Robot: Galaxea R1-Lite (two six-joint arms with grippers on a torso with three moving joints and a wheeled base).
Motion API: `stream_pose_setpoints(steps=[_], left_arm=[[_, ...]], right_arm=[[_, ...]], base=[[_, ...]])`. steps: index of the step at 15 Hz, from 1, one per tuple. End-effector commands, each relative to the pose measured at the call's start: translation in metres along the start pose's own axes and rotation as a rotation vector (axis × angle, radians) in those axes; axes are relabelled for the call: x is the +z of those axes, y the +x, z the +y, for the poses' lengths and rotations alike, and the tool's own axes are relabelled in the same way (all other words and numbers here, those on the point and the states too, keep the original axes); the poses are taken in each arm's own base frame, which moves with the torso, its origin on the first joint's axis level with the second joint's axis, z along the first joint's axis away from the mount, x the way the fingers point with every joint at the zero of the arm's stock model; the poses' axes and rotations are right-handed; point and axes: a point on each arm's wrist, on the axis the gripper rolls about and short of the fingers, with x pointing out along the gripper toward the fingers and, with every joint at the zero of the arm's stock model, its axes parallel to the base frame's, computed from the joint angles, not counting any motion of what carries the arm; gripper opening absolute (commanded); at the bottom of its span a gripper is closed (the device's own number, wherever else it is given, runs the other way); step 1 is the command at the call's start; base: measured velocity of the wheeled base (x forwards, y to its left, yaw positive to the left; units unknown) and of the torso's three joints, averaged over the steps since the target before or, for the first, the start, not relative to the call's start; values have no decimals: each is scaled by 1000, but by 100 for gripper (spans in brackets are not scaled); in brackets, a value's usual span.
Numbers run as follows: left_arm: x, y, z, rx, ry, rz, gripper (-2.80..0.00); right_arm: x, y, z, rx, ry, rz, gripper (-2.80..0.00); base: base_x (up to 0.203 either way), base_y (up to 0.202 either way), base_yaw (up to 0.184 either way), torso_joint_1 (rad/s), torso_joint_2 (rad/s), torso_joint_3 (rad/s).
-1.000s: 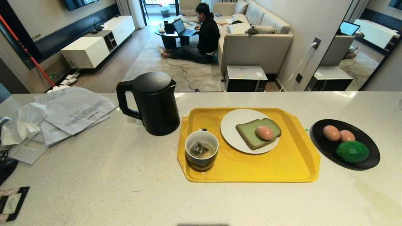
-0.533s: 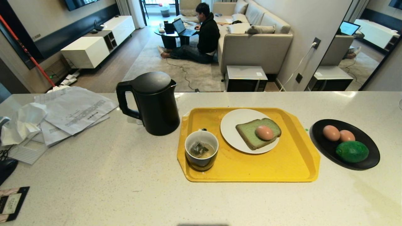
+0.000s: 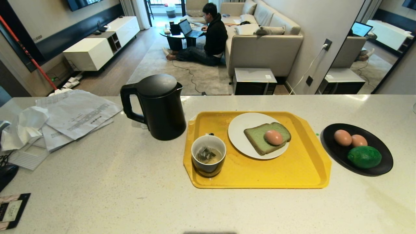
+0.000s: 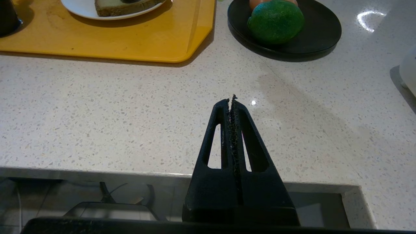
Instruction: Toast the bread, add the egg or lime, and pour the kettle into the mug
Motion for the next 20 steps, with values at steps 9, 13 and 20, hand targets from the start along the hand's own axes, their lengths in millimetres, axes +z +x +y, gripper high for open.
stream_pose_setpoints(steps=[9,13,20], left_arm=[[0,0,0,-7,60,-3,-280],[1,0,0,-11,79,-5,-280],[0,0,0,-1,5,0,-280]], right_arm=[[0,0,0,0,-1,-1,-280],[0,0,0,0,-1,0,-280],[0,0,0,0,-1,-1,-280]], base=[[0,0,0,0,0,0],[0,0,0,0,0,0],[0,0,0,0,0,0]])
